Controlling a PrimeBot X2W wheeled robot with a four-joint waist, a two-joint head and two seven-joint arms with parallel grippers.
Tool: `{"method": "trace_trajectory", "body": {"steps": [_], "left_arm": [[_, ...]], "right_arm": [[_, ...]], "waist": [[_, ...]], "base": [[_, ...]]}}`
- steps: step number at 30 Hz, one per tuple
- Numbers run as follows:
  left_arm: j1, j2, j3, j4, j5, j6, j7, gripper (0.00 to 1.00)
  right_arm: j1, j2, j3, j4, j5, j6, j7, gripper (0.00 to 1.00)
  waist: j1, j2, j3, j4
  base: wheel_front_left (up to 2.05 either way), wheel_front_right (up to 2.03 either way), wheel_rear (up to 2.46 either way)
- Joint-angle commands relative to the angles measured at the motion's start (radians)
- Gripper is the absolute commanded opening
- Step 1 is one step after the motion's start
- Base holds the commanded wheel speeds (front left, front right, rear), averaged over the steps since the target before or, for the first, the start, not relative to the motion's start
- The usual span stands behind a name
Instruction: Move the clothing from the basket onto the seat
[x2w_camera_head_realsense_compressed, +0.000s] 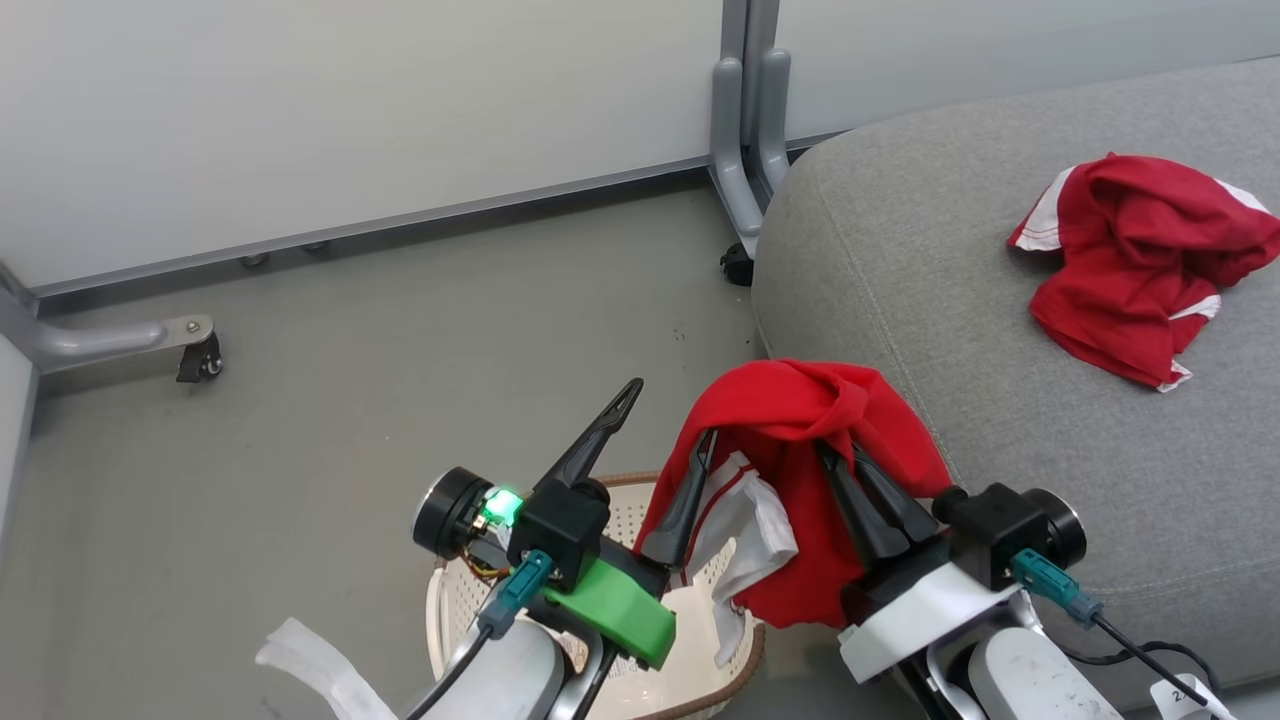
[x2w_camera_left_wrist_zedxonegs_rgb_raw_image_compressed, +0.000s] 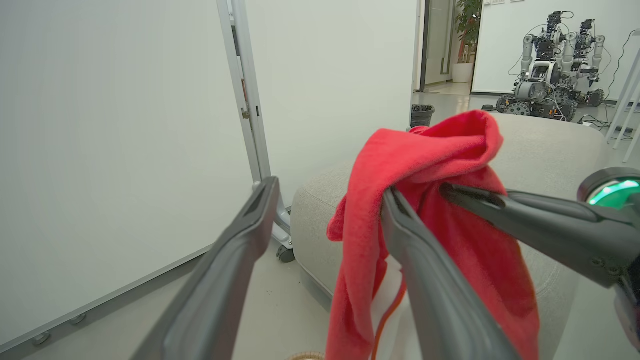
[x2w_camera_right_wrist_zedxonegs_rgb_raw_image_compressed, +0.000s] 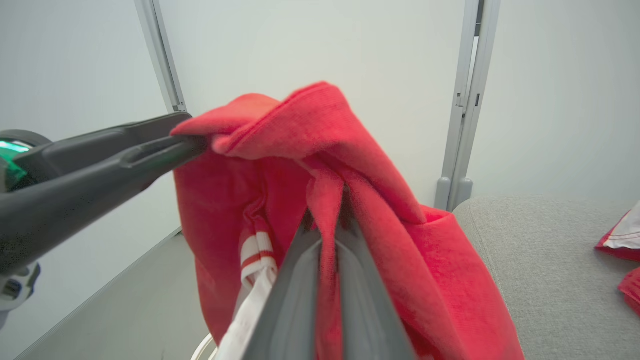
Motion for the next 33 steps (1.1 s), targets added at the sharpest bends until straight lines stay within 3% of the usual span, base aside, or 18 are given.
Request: {"method": "trace_trajectory", "body": {"steps": [1, 12, 29, 33], "left_arm": [[0.01, 0.006, 0.001, -0.004, -0.009, 0.005, 0.0, 1.0], [0.014, 0.022, -0.002, -0.014, -0.016, 0.011, 0.004, 1.0], [-0.001, 0.041, -0.009, -0.027, -0.016, 0.025, 0.013, 1.0], [-0.031, 0.03, -0.033, -0.019, -0.008, 0.001, 0.024, 1.0]], "right_arm": [[0.012, -0.001, -0.006, -0.01, -0.006, -0.002, 0.0, 0.0], [0.036, -0.009, -0.065, -0.041, -0.015, -0.002, -0.001, 0.0], [0.112, -0.014, -0.154, -0.137, -0.041, -0.002, -0.002, 0.0], [0.14, -0.001, -0.203, -0.161, -0.045, -0.002, -0.002, 0.0]], "waist": [[0.0, 0.0, 0.002, -0.01], [0.0, 0.0, 0.008, -0.116], [0.0, 0.0, 0.043, -0.458], [0.0, 0.0, 0.074, -0.479]], "base": [[0.0, 0.0, 0.0], [0.0, 0.0, 0.0], [0.0, 0.0, 0.0], [0.0, 0.0, 0.0]]}}
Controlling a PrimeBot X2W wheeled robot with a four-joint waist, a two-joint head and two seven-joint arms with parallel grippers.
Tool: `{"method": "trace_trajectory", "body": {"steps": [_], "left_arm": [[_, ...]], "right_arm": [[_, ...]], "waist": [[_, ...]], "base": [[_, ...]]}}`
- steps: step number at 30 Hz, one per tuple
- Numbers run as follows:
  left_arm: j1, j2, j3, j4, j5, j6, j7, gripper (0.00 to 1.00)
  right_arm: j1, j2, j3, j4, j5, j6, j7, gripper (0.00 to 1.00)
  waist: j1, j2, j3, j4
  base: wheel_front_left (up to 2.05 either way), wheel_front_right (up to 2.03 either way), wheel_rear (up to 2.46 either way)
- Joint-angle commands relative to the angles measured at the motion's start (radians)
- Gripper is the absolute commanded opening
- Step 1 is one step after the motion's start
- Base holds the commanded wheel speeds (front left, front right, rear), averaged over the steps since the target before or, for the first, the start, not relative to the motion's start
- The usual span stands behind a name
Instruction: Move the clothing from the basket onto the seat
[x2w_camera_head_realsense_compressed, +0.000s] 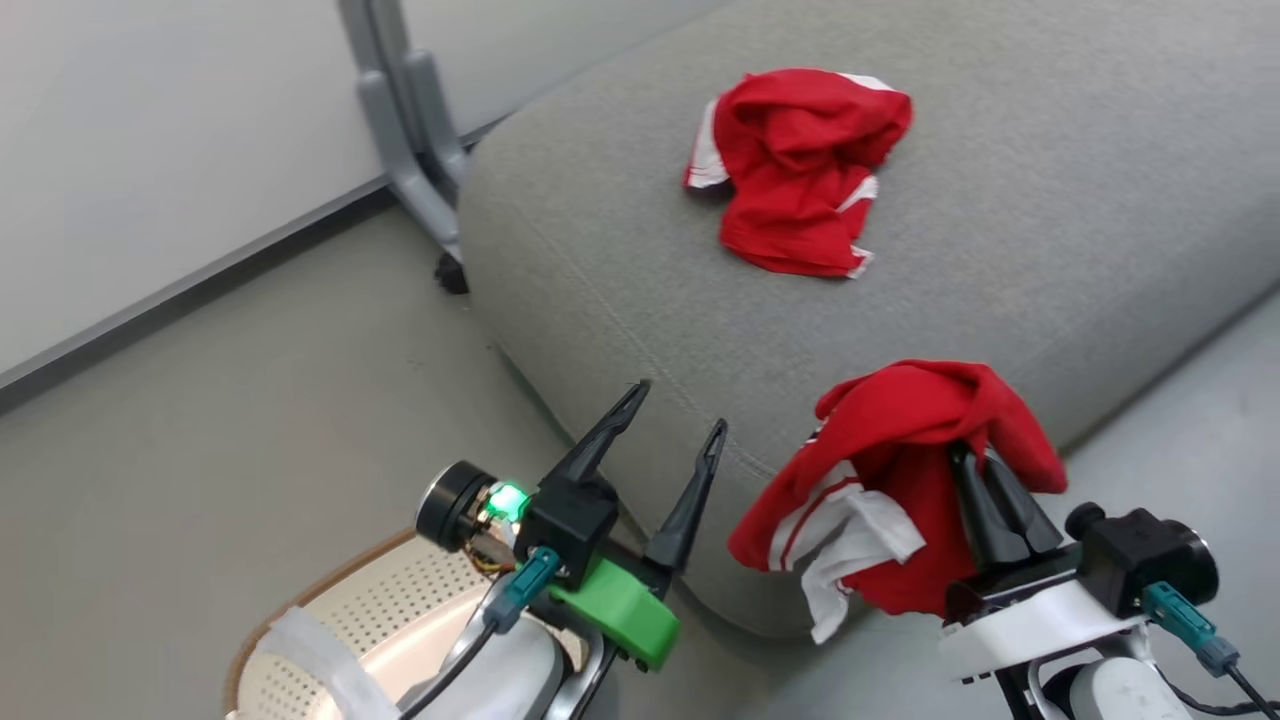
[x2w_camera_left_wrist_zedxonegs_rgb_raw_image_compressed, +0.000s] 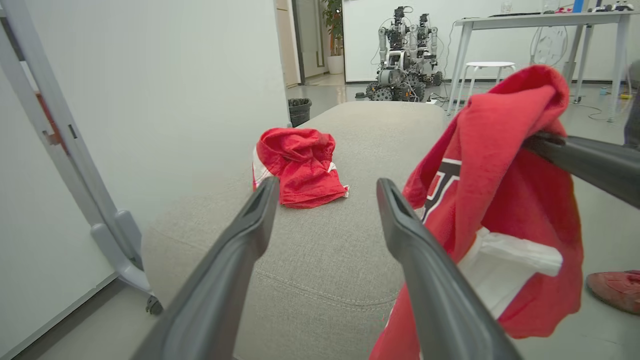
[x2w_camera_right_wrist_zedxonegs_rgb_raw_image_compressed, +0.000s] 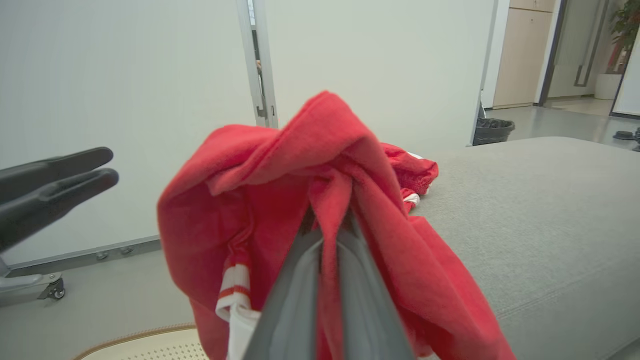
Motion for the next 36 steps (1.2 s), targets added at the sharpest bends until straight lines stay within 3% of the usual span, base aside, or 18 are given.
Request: {"method": "trace_trajectory", "body": {"steps": [1, 7, 12, 14, 23, 31, 36], "left_arm": [[-0.023, 0.0, -0.005, 0.008, 0.003, -0.01, 0.003, 1.0], [-0.064, -0.005, -0.026, 0.035, 0.008, -0.034, 0.013, 1.0], [-0.079, 0.008, -0.028, 0.037, 0.02, -0.02, 0.026, 1.0], [-0.087, 0.018, -0.026, 0.027, 0.029, -0.008, 0.036, 1.0], [-0.205, 0.058, -0.055, -0.05, 0.108, -0.011, 0.122, 1.0], [-0.313, 0.082, -0.066, -0.139, 0.165, -0.022, 0.179, 1.0], [-0.351, 0.091, -0.072, -0.187, 0.191, -0.021, 0.204, 1.0]], "right_arm": [[0.009, 0.011, -0.013, -0.013, -0.007, -0.001, -0.003, 0.0], [0.021, 0.04, -0.052, -0.037, -0.004, -0.001, -0.003, 0.0], [-0.056, 0.068, -0.066, -0.034, 0.034, -0.001, -0.003, 0.0], [-0.113, 0.078, -0.071, -0.03, 0.056, -0.001, -0.003, 0.0], [-0.519, 0.092, -0.223, -0.01, 0.111, -0.001, -0.003, 0.0], [-0.934, -0.015, -0.327, 0.151, 0.201, -0.001, -0.003, 0.0], [-1.095, -0.082, -0.349, 0.268, 0.27, -0.001, -0.003, 0.0]], "waist": [[0.0, 0.0, 0.048, -0.065], [0.0, 0.0, 0.094, -0.074], [0.0, 0.0, 0.158, -0.077], [0.0, 0.0, 0.197, -0.078], [0.0, 0.0, 0.453, 0.041], [0.0, 0.0, 0.655, 0.115], [0.0, 0.0, 0.739, 0.137]], "base": [[0.0, 0.0, 0.0], [0.0, 0.0, 0.0], [0.0, 0.0, 0.0], [0.0, 0.0, 0.0], [0.0, 0.0, 0.0], [0.0, 0.0, 0.0], [0.0, 0.0, 0.0]]}}
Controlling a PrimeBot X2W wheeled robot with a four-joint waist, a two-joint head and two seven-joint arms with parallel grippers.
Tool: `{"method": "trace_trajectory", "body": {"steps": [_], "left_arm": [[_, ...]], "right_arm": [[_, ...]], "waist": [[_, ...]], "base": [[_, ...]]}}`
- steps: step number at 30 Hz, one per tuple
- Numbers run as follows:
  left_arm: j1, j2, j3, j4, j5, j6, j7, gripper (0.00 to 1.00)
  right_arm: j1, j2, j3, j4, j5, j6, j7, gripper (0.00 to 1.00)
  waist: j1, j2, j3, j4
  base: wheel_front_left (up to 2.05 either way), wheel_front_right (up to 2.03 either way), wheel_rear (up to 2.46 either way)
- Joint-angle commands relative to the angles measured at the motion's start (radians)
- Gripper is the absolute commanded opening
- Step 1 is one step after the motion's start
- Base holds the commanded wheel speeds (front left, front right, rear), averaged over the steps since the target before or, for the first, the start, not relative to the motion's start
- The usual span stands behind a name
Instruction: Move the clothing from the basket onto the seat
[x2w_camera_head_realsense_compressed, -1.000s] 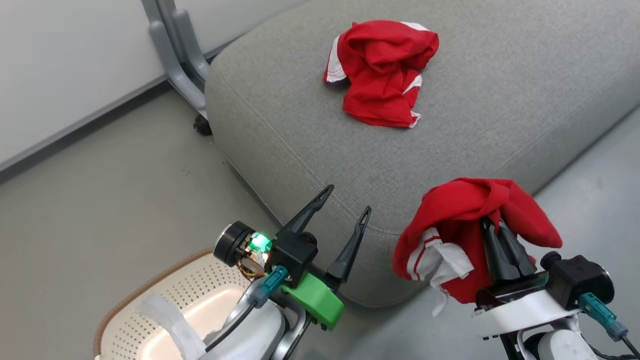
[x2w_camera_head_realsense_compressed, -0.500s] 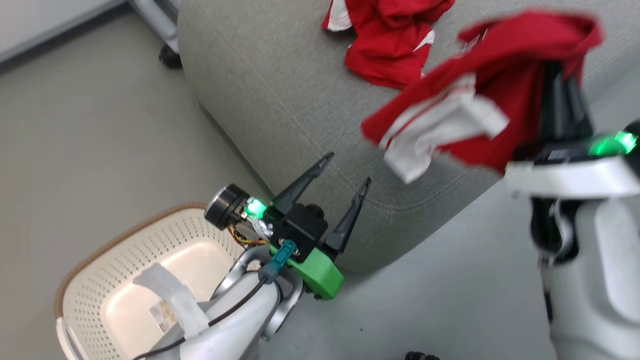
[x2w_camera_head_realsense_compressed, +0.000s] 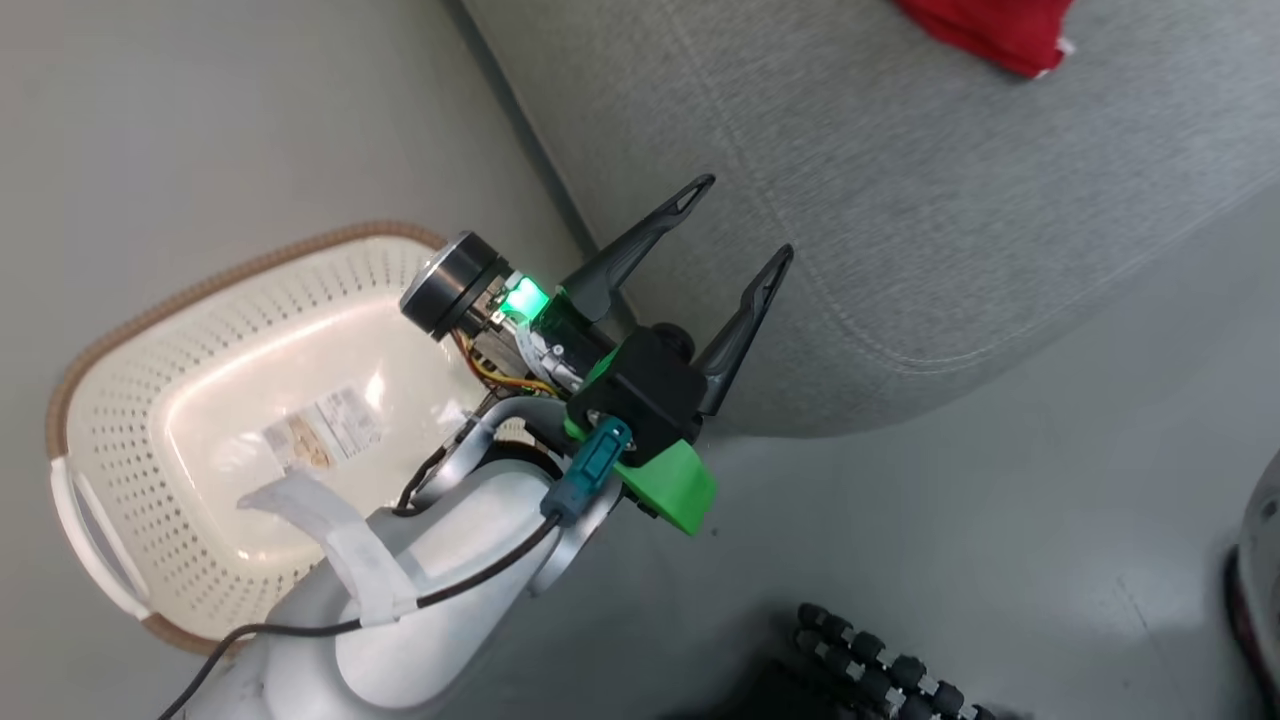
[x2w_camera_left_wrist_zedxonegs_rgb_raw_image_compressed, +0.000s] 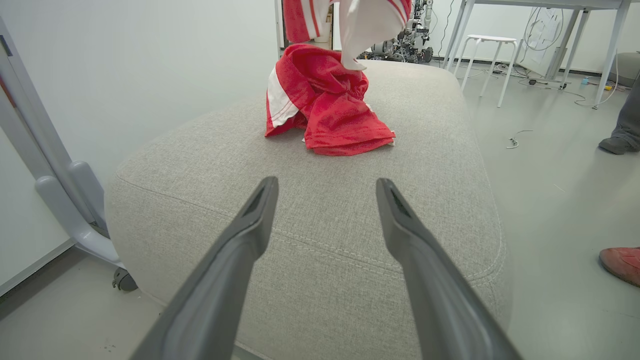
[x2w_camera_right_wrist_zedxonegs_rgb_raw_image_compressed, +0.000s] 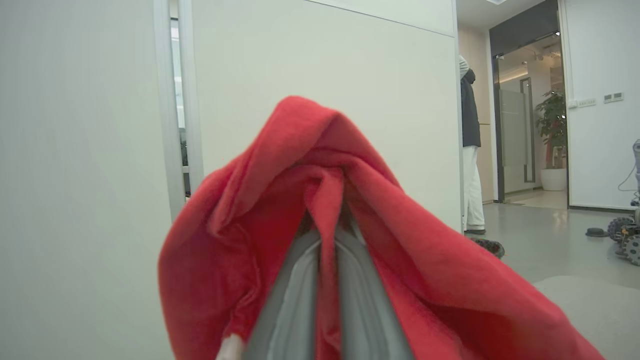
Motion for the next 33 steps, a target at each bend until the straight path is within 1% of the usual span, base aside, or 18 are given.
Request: {"method": "trace_trajectory", "body": {"steps": [1, 5, 8, 10, 12, 14, 15, 17, 18, 22, 27, 33], "left_arm": [[-0.027, 0.011, 0.002, -0.011, 0.015, 0.0, 0.005, 1.0], [-0.039, 0.013, -0.004, -0.027, 0.02, 0.002, 0.015, 1.0], [-0.044, 0.013, -0.008, -0.032, 0.022, 0.004, 0.016, 1.0], [-0.046, 0.014, -0.007, -0.032, 0.021, 0.008, 0.014, 1.0], [-0.046, 0.016, -0.006, -0.03, 0.017, 0.01, 0.008, 1.0], [-0.044, 0.017, -0.006, -0.018, 0.013, 0.013, 0.001, 1.0], [-0.045, 0.017, -0.007, -0.014, 0.016, 0.015, -0.004, 1.0], [-0.045, 0.02, -0.008, -0.002, 0.021, 0.019, -0.012, 1.0], [-0.031, 0.011, -0.002, 0.01, 0.007, 0.026, -0.027, 1.0], [0.014, -0.006, 0.02, 0.049, -0.039, 0.041, -0.073, 1.0], [0.082, -0.03, 0.068, 0.112, -0.126, 0.057, -0.148, 1.0], [0.202, -0.053, 0.154, 0.197, -0.234, 0.084, -0.215, 1.0]], "right_arm": [[-0.032, -0.011, -0.005, 0.033, 0.022, 0.0, -0.003, 0.0], [-0.077, -0.053, -0.013, 0.151, 0.036, 0.0, -0.003, 0.0], [-0.072, -0.068, -0.002, 0.236, 0.029, 0.0, -0.003, 0.0], [-0.053, -0.072, -0.011, 0.293, 0.024, 0.0, -0.003, 0.0], [-0.032, -0.063, -0.021, 0.344, 0.011, 0.0, -0.003, 0.0], [-0.004, -0.056, -0.009, 0.372, -0.017, 0.0, -0.003, 0.0], [0.009, -0.054, -0.015, 0.374, -0.028, 0.0, -0.003, 0.07], [0.042, -0.04, -0.019, 0.37, -0.045, 0.0, -0.003, 0.41], [0.076, -0.027, -0.033, 0.357, -0.065, 0.0, -0.003, 1.0], [0.172, 0.015, -0.07, 0.294, -0.106, 0.0, -0.003, 1.0], [0.323, 0.045, -0.063, 0.198, -0.144, 0.0, -0.003, 1.0], [0.528, 0.066, 0.024, 0.097, -0.152, 0.0, -0.003, 1.0]], "waist": [[-0.0002, -0.0001, 0.162, 0.091], [-0.0002, -0.0001, 0.205, 0.105], [-0.0002, -0.0001, 0.223, 0.116], [-0.0002, -0.0001, 0.228, 0.121], [-0.0002, -0.0001, 0.228, 0.124], [-0.0002, -0.0001, 0.214, 0.131], [-0.0002, -0.0001, 0.207, 0.134], [-0.0002, -0.0001, 0.188, 0.138], [-0.0002, -0.0001, 0.16, 0.142], [-0.0002, -0.0001, 0.08, 0.153], [-0.0002, -0.0001, -0.055, 0.171], [-0.0002, -0.0001, -0.241, 0.212]], "base": [[0.0, 0.0, 0.0], [0.0, 0.0, 0.0], [0.0, 0.0, 0.0], [0.0, 0.0, 0.0], [0.0, 0.0, 0.0], [0.0, 0.0, 0.0], [0.0, 0.0, 0.0], [0.0, 0.0, 0.0], [0.0, 0.0, 0.0], [0.0, 0.0, 0.0], [0.0, 0.0, 0.0], [0.0, 0.0, 0.0]]}}
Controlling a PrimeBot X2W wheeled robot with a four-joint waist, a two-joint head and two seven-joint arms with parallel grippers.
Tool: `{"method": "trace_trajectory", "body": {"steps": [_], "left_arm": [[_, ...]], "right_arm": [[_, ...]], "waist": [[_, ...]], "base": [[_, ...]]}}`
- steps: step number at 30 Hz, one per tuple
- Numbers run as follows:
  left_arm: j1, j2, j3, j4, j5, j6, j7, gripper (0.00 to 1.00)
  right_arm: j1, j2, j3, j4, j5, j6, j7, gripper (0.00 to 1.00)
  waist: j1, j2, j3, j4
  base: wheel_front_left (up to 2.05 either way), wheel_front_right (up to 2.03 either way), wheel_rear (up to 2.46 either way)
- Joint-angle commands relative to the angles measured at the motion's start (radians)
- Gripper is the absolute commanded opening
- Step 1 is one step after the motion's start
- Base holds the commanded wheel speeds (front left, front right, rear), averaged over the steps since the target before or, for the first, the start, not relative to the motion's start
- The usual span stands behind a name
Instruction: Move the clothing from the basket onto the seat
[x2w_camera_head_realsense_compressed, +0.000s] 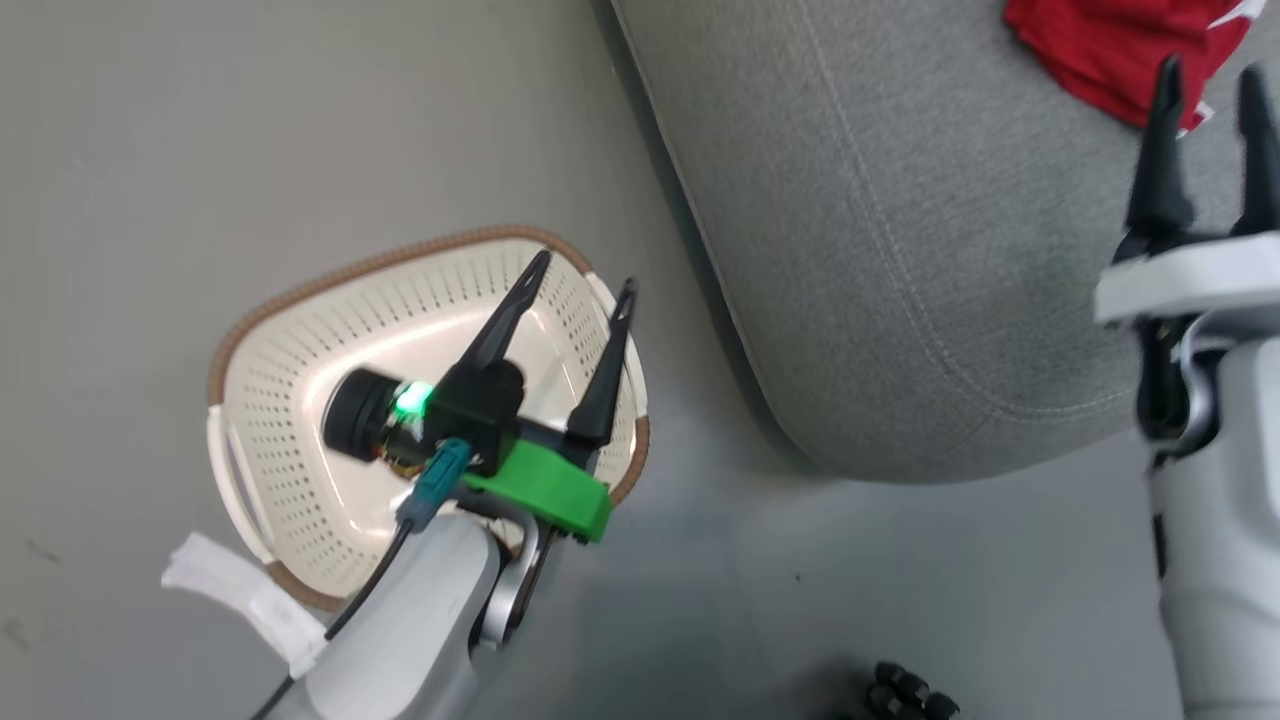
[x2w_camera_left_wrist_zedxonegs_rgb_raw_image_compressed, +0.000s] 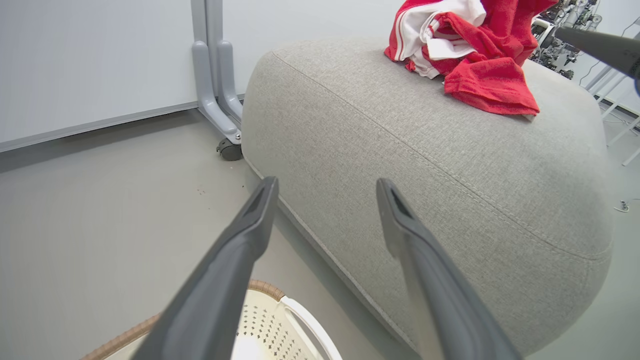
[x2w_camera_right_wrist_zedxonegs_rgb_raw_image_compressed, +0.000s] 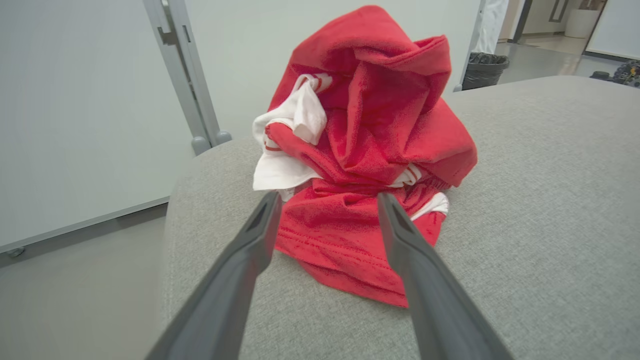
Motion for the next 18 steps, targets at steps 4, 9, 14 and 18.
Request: {"method": "trace_trajectory", "body": {"steps": [4, 9, 14, 18], "left_arm": [[0.12, -0.024, 0.065, 0.044, -0.063, 0.006, -0.02, 1.0], [0.247, -0.055, 0.177, 0.031, -0.053, 0.012, -0.019, 1.0], [0.363, -0.082, 0.295, -0.017, 0.003, 0.01, -0.019, 1.0], [0.452, -0.099, 0.393, -0.083, 0.068, -0.007, -0.019, 1.0]], "right_arm": [[0.159, 0.017, 0.128, -0.044, -0.01, -0.001, -0.003, 1.0], [0.298, 0.038, 0.262, -0.078, -0.025, -0.001, -0.003, 1.0], [0.396, 0.047, 0.348, -0.131, -0.062, -0.001, -0.003, 1.0], [0.453, 0.064, 0.338, -0.192, -0.086, -0.001, -0.003, 1.0]], "waist": [[0.0, 0.0, -0.29, 0.078], [0.0, 0.0, -0.408, 0.133], [0.0, 0.0, -0.488, 0.196], [0.0, 0.0, -0.531, 0.244]], "base": [[0.0, 0.0, 0.0], [0.0, 0.0, 0.0], [0.0, 0.0, 0.0], [0.0, 0.0, 0.0]]}}
